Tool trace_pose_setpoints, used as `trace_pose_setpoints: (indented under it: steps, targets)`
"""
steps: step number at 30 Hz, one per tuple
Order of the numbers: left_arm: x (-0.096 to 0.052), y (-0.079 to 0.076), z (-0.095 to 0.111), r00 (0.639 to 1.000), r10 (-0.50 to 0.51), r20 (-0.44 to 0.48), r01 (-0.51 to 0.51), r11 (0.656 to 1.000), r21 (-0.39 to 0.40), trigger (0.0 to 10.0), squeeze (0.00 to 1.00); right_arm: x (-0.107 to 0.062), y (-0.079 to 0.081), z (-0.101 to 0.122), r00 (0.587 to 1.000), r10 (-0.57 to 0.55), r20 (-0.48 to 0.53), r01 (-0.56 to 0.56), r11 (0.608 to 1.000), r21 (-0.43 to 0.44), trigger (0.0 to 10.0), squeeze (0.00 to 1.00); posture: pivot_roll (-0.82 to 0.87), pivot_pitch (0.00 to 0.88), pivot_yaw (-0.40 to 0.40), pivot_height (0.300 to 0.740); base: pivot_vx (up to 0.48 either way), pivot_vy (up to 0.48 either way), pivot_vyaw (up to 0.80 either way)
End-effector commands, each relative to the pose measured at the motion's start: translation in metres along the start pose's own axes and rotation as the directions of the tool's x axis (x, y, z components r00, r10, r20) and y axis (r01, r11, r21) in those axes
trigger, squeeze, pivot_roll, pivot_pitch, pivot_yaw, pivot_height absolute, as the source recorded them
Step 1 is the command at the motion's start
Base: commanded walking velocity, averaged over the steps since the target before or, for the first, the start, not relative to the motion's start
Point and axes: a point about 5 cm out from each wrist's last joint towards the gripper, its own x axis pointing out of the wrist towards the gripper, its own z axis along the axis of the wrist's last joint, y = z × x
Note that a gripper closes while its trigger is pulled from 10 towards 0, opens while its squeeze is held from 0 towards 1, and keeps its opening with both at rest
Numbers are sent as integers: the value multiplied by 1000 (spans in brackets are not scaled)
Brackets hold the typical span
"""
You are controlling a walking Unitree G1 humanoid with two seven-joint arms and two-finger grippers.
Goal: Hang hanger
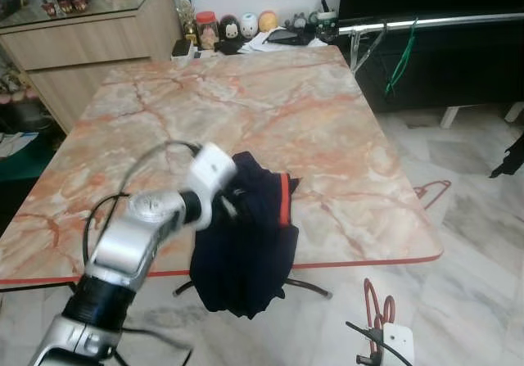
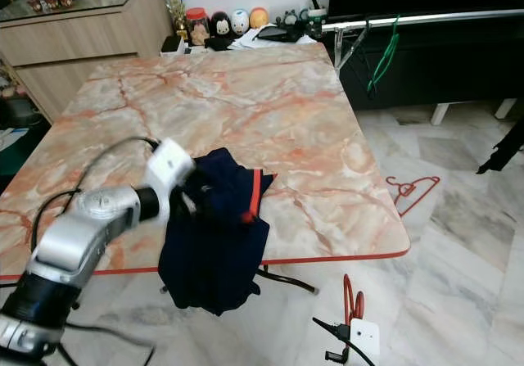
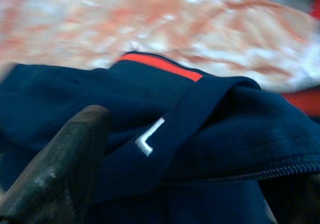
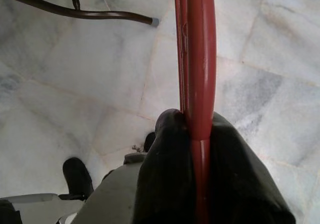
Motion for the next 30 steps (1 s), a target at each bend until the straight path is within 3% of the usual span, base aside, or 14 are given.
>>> trace_pose_setpoints:
  steps: [1,3,5,9,12,14,17,18,20,21,28,30]
  targets:
    - [-5,-1,4,999,-32,4,31,998,57,10000,1000,-1,1,-4,1000,-1,-15,1,1000,11,10000,0,-135,0,82,740,0,0,0]
    - [-5,7,8,999,40,30,-43,994,96,10000,1000,-1,1,-4,1000,-2,-15,2,1000,10,10000,0,-134,0,82,740,0,0,0]
    - [-4,26,10,978,209,21,-210,971,113,10000,1000,-1,0,-4,1000,-2,-15,2,1000,9,10000,0,-132,0,82,740,0,0,0]
    - [-5,38,11,949,316,23,-317,946,73,10000,1000,-1,1,-4,1000,-2,-15,2,1000,7,10000,0,-137,0,82,740,0,0,0]
    - [-5,41,17,936,346,64,-352,921,168,10000,1000,-1,0,-4,1000,-7,-15,7,1000,7,10000,0,-136,0,82,740,0,0,0]
    - [-5,41,18,936,346,71,-353,919,175,10000,1000,-1,0,-4,1000,-9,-16,9,1000,7,10000,0,-136,0,82,740,0,0,0]
    - [-3,36,14,957,287,29,-285,925,251,10000,1000,-1,0,-4,1000,-10,-17,10,1000,6,10000,0,-134,0,83,740,0,0,0]
    - [-5,25,5,987,153,-42,-133,942,310,10000,1000,-1,1,-4,1000,-9,-17,9,1000,5,10000,0,-134,0,83,740,0,0,0]
    - [-9,13,-1,995,22,-97,14,935,354,10000,1000,-1,1,-4,1000,-8,-17,8,1000,5,10000,0,-134,0,83,740,0,0,0]
    - [-16,9,-4,988,-60,-142,108,925,365,10000,0,-1,1,-4,1000,-8,-17,8,1000,5,10000,0,-131,0,83,740,0,0,0]
    - [-27,15,-2,968,-121,-221,198,907,371,10000,0,-1,1,-4,1000,-6,-18,6,1000,5,10000,0,-123,0,84,740,0,0,0]
    - [-31,12,2,950,-190,-247,275,883,379,10000,0,-1,1,-5,1000,-5,-18,6,1000,5,10000,0,-124,0,85,740,0,0,0]
